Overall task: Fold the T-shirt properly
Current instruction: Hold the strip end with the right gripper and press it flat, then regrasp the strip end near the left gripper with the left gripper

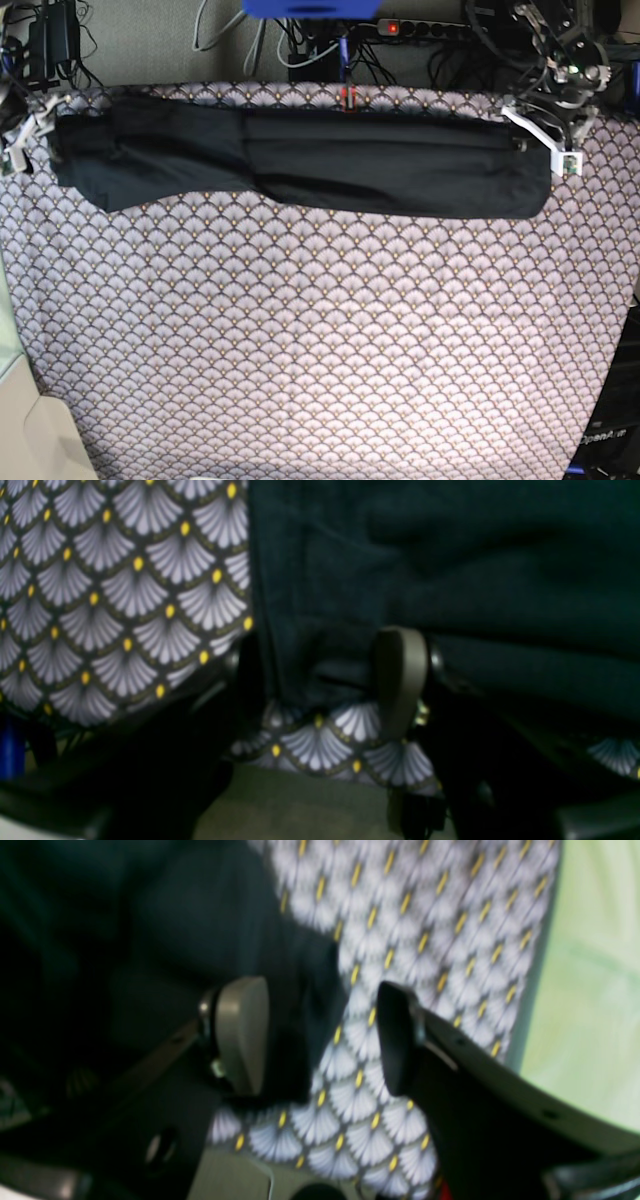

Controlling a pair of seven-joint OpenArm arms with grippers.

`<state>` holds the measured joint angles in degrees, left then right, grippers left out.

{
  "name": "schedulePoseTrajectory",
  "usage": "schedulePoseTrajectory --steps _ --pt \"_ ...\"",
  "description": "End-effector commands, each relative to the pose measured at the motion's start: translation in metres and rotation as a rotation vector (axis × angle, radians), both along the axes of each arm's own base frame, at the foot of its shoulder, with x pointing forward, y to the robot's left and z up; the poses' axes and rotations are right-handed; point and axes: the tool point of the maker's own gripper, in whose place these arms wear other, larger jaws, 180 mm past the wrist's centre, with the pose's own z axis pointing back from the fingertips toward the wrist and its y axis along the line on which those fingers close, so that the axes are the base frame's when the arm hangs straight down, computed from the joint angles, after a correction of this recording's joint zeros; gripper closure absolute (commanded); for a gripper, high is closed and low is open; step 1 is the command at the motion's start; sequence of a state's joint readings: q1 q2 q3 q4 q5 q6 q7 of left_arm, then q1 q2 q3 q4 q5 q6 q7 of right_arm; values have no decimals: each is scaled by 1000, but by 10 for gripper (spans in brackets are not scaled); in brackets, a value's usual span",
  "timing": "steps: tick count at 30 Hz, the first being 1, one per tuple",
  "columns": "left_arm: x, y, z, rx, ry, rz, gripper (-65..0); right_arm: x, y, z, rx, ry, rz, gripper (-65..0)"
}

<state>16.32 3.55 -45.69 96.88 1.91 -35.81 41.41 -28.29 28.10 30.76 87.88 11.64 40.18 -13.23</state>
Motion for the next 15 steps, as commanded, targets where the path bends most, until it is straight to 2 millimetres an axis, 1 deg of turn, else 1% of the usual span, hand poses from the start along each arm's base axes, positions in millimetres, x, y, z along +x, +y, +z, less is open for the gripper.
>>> schedulePoseTrajectory --steps 1,4,6,9,10,15 --pt "6 3 11 14 -41 -3 -331 5 -8 13 -22 -33 2 -360" --pt "7 3 12 15 -43 -3 -331 6 -8 13 -19 -36 1 -360" --pt "7 4 12 17 -45 -4 -331 15 -6 17 -13 -60 0 -360" --pt "10 5 16 25 -56 -6 -331 16 -9 9 11 -56 -30 -360" --pt "11 6 19 31 -63 -8 -331 19 -10 8 15 -61 -36 -361" --pt "19 7 38 67 -105 -16 -332 26 -1 -9 57 -34 -29 -361"
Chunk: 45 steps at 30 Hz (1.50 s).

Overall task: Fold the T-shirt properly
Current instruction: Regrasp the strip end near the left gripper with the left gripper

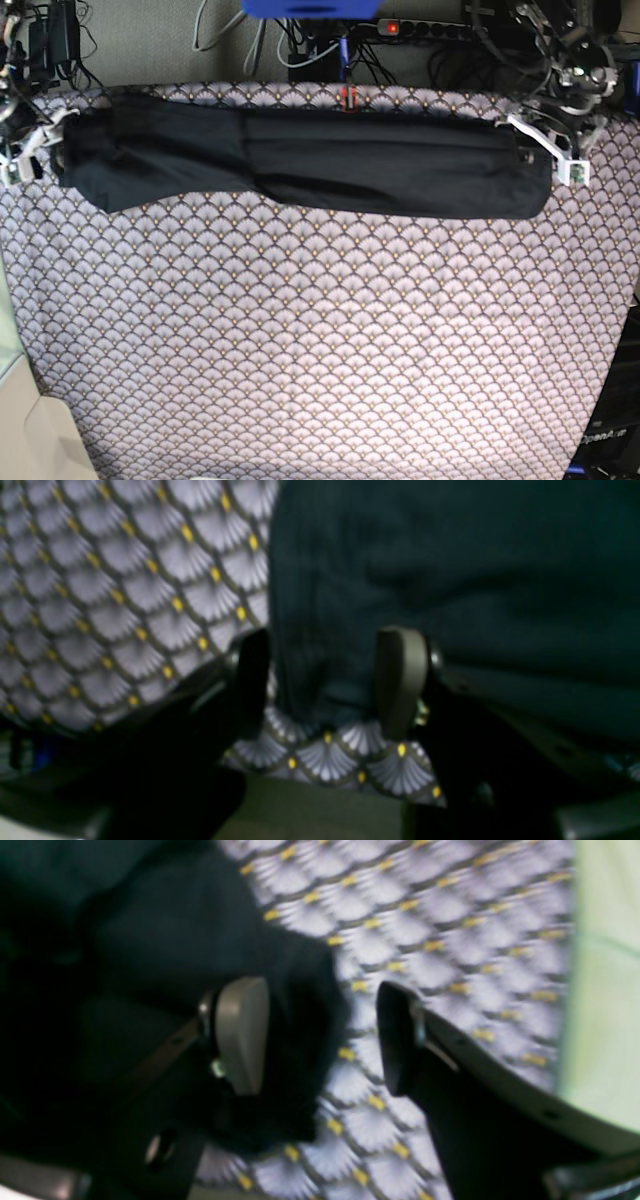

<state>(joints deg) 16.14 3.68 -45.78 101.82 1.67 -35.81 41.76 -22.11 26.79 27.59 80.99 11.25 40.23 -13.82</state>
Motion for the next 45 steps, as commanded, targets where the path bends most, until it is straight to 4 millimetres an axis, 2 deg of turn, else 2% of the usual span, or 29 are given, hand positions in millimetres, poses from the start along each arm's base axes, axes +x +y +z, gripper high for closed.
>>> schedulePoseTrajectory --steps 1,5,13,16,25,28,32,37,45 --pt "8 3 14 23 -48 -8 -332 10 -7 14 -8 -48 5 -361" --pt "11 4 22 36 -64 -11 -332 13 -4 1 22 -29 -2 -361" --pt "12 6 20 35 -65 -10 -332 12 1 -18 54 11 -7 -361" --pt "25 6 27 37 -97 -10 -332 12 2 -19 57 13 -7 -361" --pt "40 12 11 -10 -84 22 -332 12 1 -19 56 14 -7 -361" --pt "34 32 9 -15 -87 93 -332 12 1 -19 56 14 -7 -361" --pt "32 46 -1 -29 -66 122 -332 12 1 -19 56 14 -7 -361" --pt "31 45 -13 -57 -39 123 -332 12 1 -19 56 14 -7 -361" --pt "35 34 -14 -73 -40 97 -332 12 2 -17 54 10 -5 -361"
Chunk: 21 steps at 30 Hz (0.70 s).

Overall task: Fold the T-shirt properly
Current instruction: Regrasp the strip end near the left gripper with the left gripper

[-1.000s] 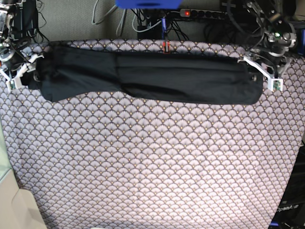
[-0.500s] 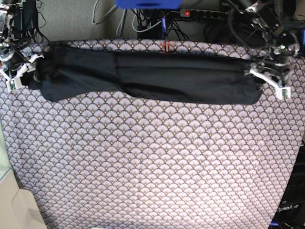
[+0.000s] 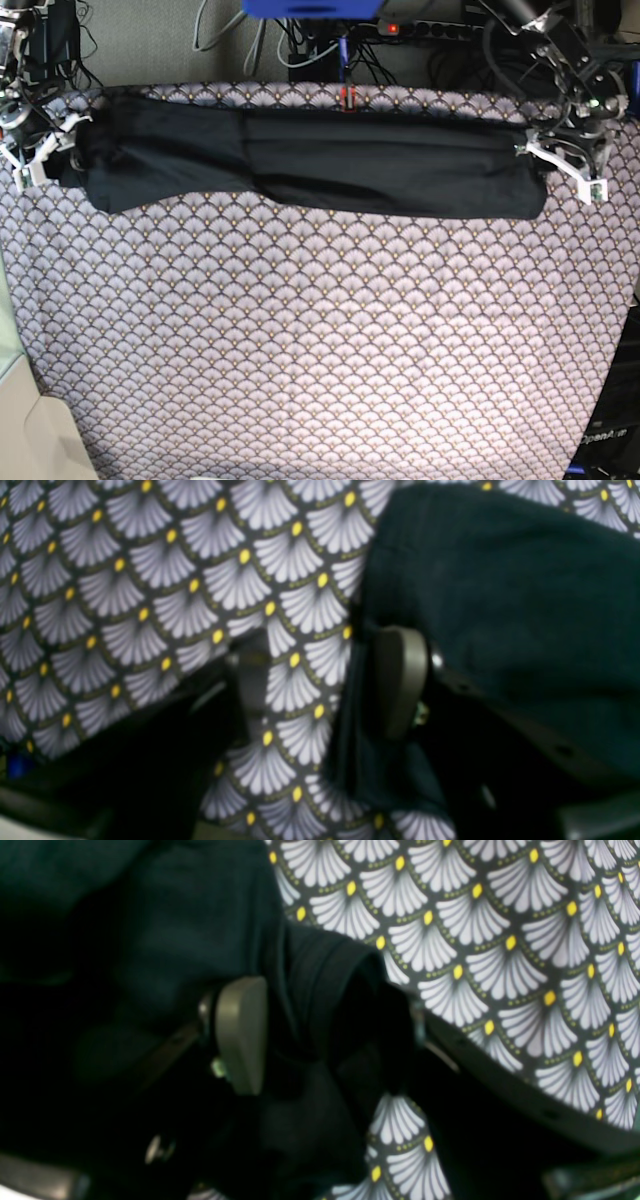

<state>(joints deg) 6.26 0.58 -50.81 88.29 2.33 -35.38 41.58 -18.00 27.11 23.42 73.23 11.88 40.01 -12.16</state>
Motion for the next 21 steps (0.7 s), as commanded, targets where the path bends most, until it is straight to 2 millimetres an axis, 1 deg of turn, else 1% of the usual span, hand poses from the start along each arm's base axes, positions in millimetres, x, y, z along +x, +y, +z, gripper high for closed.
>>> schedulePoseTrajectory --steps 1,3,5,7,13,18,21 --pt "10 -1 11 10 -43 -21 -332 6 -5 10 -17 -24 10 -361" --pt "12 -5 11 9 -42 -36 -332 6 -5 10 -17 -24 10 -361" --pt "14 -7 16 19 -54 -41 -332 6 -5 10 -17 -24 10 -361" --pt "14 -14 14 2 -59 -38 -332 6 -5 10 -17 -24 10 -361" --pt "14 -18 12 -7 -57 -37 -332 6 -5 9 -16 -24 9 -361" --pt "12 -19 6 -20 -45 -37 -332 6 -5 9 -16 -24 9 -361" --pt "13 -28 -2 -44 -30 -55 -332 6 -4 9 -14 -24 9 -361"
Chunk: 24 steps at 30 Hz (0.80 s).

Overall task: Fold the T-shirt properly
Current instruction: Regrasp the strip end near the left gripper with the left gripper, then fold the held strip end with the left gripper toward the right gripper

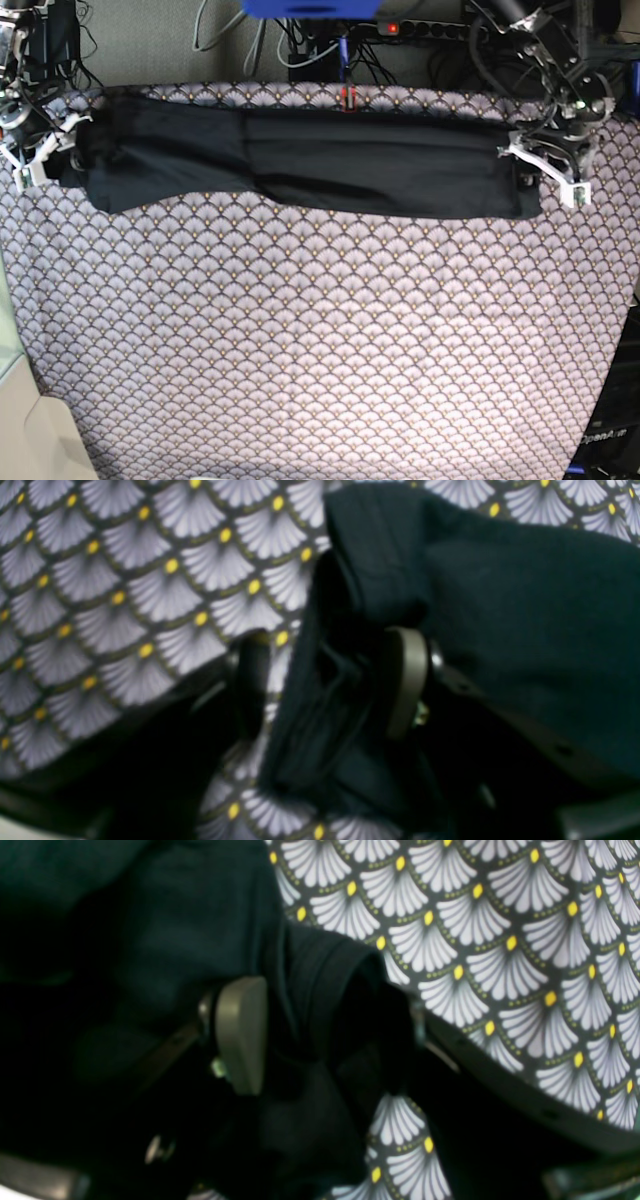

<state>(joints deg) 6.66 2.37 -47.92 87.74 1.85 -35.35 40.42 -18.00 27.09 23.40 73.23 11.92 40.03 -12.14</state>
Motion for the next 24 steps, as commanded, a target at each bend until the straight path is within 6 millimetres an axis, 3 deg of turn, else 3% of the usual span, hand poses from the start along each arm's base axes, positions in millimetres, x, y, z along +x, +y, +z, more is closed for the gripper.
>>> schedulePoseTrajectory --steps 1,9,11,15,20,24 --pt "5 -2 3 -4 -12 -15 -332 5 -5 9 -16 -23 9 -361" --pt "2 -5 -6 -27 6 -11 -320 6 -6 10 -19 -23 10 -361" --pt "0 -6 -8 -30 12 -9 -243 6 -6 10 -19 -23 10 -361" --pt "0 -13 -9 -38 15 -10 0 6 -6 10 -19 -23 10 -361" --pt "-2 -10 -3 -23 24 -12 0 6 -6 10 -19 -23 10 -361" --pt "5 -22 32 40 -53 -43 0 6 -6 10 -19 -24 11 -361"
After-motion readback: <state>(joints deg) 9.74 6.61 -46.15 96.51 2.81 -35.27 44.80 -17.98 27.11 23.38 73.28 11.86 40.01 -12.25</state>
